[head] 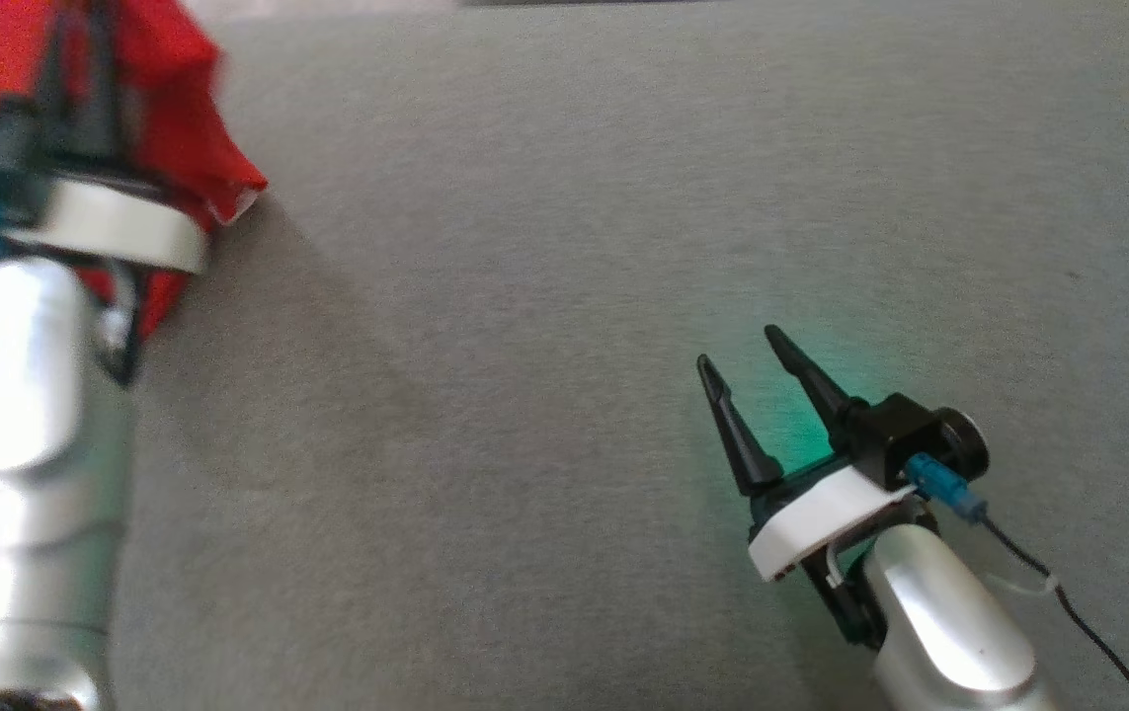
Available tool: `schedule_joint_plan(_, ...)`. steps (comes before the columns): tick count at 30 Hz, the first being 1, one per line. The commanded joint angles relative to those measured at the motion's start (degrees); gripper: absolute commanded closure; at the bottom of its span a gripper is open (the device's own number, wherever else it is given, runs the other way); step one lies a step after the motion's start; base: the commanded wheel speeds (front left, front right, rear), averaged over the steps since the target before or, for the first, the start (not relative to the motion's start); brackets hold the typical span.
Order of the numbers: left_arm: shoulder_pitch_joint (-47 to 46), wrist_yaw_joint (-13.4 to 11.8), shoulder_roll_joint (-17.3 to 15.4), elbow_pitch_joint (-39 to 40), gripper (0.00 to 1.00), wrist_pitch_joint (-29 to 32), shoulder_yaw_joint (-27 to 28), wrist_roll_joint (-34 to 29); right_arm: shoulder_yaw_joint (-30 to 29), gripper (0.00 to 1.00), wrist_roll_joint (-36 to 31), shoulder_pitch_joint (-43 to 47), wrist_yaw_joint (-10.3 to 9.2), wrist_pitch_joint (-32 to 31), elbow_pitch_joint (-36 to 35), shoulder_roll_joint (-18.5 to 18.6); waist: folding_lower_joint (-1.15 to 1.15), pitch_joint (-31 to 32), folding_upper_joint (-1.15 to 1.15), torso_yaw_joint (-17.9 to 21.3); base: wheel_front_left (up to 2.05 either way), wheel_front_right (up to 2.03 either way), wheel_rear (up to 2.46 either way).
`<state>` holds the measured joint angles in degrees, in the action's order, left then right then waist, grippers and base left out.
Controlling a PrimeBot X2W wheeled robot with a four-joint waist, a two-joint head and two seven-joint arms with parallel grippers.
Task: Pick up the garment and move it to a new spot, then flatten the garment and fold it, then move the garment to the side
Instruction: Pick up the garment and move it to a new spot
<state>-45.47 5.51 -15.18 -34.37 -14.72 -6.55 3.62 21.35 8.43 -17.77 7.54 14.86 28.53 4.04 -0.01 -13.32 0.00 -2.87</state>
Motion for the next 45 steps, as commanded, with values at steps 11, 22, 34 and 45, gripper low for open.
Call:
schedule_joint_plan(11,6.0,1.7,8.7,12.1,1.0,-0.3,-8.1,4.2,7.5,0.0,4.0,2.0,-0.05,0.1,-2.2,-1.1,0.01,4.9,0.0,14.7,0.0,0.0,0.0)
schedule_joint_plan(22,13.8,1.6,12.3,12.0,1.0,-0.3,-22.7,14.8,9.3,0.0,5.2,2.2,-0.05,0.1,-2.0,-1.2,0.01,5.2,0.0,17.2,0.0,0.0,0.0)
schedule_joint_plan(34,24.2,-4.1,10.2,9.6,0.0,-0.3,-13.9,12.2,3.6,0.0,4.3,2.5,-0.05,0.1,-1.6,-1.2,0.01,7.0,0.0,9.9,0.0,0.0,0.0)
schedule_joint_plan(45,38.3,-4.9,9.0,13.0,0.0,-0.3,-3.4,5.6,-6.0,0.0,3.4,6.0,-0.05,0.1,-1.2,-1.2,0.01,11.2,0.0,2.3,0.0,0.0,0.0)
